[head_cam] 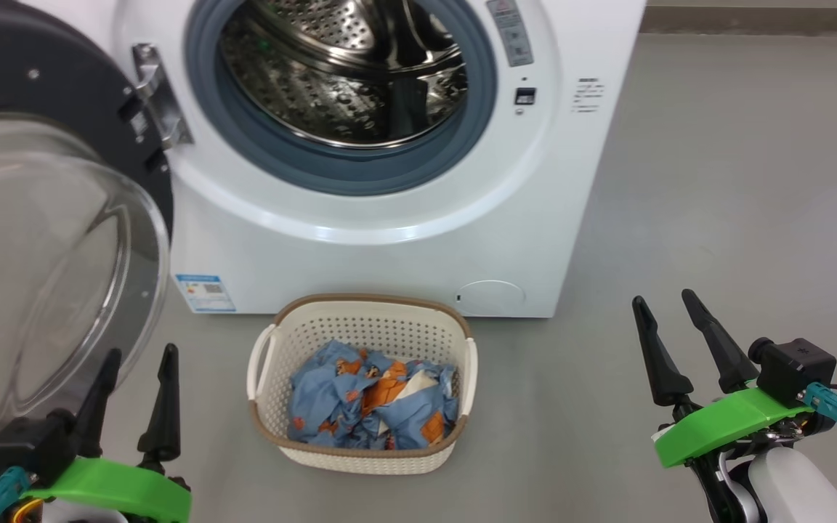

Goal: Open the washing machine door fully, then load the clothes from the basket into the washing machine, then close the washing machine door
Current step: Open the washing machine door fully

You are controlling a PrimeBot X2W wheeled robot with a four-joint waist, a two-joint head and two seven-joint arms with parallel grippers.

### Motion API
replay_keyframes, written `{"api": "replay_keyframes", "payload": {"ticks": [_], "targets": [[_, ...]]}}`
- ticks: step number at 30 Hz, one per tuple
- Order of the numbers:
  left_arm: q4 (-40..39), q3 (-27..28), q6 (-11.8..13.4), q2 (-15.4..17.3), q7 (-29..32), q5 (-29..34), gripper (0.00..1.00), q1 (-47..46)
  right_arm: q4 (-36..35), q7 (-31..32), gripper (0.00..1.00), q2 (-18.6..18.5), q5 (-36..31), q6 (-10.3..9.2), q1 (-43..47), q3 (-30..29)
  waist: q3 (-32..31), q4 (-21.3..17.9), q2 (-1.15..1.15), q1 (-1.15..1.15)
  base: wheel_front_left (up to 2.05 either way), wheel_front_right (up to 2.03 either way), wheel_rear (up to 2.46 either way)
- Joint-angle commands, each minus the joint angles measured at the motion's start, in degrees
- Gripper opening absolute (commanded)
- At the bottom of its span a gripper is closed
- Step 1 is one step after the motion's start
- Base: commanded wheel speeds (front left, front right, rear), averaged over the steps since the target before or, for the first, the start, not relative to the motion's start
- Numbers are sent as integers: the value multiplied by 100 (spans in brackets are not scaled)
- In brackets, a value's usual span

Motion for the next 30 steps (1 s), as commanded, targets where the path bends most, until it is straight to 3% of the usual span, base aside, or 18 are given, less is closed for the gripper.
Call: {"api": "replay_keyframes", "payload": {"ticks": [1, 13, 30], "targets": [[-195, 264, 47, 169, -78, -23, 100, -70, -159, -69, 100, -82, 4, 33, -51, 116, -52, -245, 0, 0, 0, 0, 0], [-356, 314, 65, 75, -159, -95, 100, 219, -134, -69, 100, -200, 16, 33, -65, 171, -124, -643, 0, 0, 0, 0, 0], [-300, 218, 16, 100, -188, -19, 100, 187, -133, -69, 100, -189, -11, 33, -48, 113, -133, -609, 0, 0, 0, 0, 0]]}}
